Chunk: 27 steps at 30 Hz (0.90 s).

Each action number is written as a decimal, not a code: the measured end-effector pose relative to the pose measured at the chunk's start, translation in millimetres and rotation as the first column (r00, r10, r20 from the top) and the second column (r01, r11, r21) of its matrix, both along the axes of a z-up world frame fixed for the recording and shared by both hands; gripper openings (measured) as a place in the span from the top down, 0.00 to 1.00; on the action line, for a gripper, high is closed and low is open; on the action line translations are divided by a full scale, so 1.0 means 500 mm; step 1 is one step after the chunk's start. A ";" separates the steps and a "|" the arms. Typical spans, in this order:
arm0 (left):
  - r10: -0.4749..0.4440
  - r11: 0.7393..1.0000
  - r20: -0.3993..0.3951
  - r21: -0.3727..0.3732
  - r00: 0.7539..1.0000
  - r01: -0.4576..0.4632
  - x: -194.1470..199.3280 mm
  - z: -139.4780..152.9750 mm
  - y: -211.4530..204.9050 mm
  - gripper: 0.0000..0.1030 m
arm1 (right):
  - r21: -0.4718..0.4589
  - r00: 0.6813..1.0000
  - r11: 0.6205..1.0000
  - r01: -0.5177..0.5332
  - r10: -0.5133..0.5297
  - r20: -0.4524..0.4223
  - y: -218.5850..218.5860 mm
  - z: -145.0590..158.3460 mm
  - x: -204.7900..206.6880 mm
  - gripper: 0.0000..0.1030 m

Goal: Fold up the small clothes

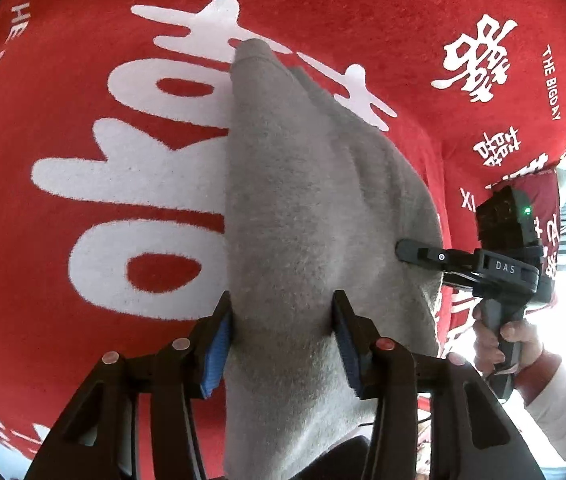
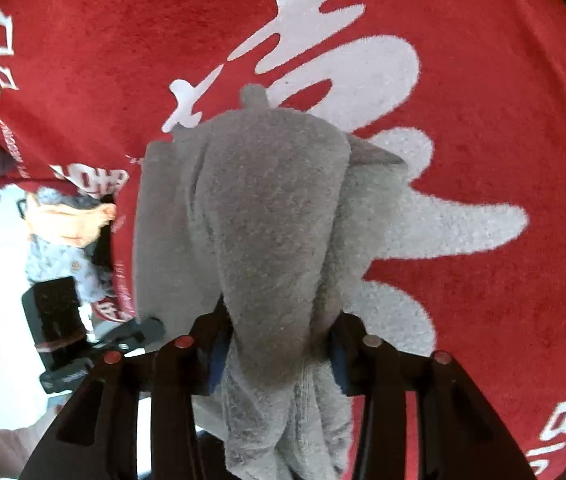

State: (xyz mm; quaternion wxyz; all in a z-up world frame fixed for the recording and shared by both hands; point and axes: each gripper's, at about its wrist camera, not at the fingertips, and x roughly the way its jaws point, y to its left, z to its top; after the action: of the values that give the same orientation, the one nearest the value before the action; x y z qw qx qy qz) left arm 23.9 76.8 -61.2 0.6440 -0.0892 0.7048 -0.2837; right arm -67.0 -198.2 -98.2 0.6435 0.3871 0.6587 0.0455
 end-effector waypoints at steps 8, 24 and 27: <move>-0.054 0.989 0.072 0.143 0.996 0.044 -0.010 0.052 0.001 0.27 | -0.154 0.999 0.988 0.012 -0.016 -0.028 -0.006 0.075 -0.022 0.49; -0.181 0.918 0.217 0.386 0.959 0.086 -0.091 0.219 -0.018 0.00 | -0.281 0.999 0.959 0.039 -0.043 -0.009 0.089 0.259 -0.129 0.18; -0.197 0.905 0.234 0.416 0.952 0.085 -0.110 0.248 -0.020 0.00 | -0.324 0.999 0.945 0.042 -0.042 0.006 0.118 0.289 -0.138 0.10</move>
State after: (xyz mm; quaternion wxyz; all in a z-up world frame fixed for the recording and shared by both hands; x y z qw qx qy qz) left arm -31.0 66.9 62.6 0.7162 0.1361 0.6578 -0.1891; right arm -136.1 -139.0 46.3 0.6990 0.2899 0.6491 -0.0771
